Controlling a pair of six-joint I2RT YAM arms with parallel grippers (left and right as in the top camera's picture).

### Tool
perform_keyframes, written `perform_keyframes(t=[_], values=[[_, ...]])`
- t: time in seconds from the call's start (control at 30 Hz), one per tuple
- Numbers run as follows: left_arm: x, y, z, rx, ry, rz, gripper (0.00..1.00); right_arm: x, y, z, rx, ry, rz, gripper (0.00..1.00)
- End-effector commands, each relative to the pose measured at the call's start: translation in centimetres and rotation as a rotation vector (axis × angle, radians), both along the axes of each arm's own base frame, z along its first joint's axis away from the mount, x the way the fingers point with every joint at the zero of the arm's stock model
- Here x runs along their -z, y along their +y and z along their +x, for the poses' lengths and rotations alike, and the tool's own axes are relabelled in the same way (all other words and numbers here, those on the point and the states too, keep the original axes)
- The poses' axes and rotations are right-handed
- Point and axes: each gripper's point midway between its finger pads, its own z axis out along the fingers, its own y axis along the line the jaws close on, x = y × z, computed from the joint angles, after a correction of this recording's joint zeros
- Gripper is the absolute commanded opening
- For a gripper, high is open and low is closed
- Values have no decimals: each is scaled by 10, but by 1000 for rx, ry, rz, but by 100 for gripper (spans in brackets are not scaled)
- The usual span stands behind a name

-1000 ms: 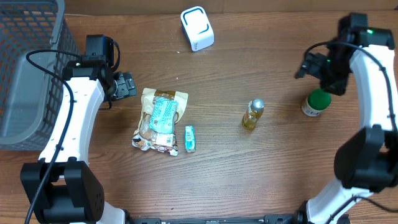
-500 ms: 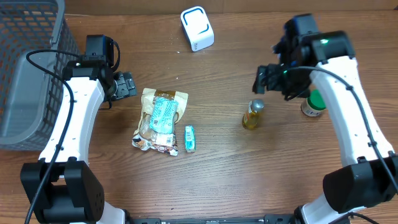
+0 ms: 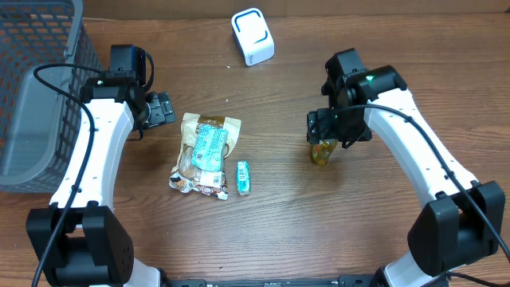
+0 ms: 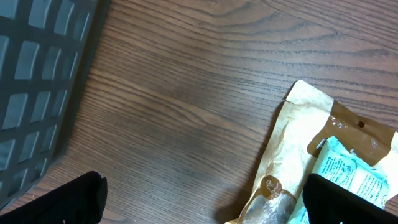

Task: Scan the item barcode

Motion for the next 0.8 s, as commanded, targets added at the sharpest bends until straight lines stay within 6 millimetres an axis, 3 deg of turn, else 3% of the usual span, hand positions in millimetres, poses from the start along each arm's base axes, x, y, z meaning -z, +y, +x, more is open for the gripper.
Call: perform_keyframes(t=[0.0, 0.23, 0.43, 0.5, 0.53, 0.77], values=[[-6, 0, 4, 18, -17, 8, 99, 6, -3, -2, -4, -7, -20, 79], [-6, 0, 4, 18, -17, 8, 100, 16, -3, -2, -4, -9, -20, 73], [-6, 0, 4, 18, -17, 8, 100, 16, -3, -1, -3, -15, -18, 60], [-6, 0, 4, 18, -17, 8, 99, 16, -3, -1, -3, -14, -18, 47], [-6, 0, 4, 18, -17, 8, 100, 16, -3, -1, -3, -15, -17, 46], [-6, 0, 4, 18, -17, 8, 100, 16, 5, -2, -5, -5, 29, 44]])
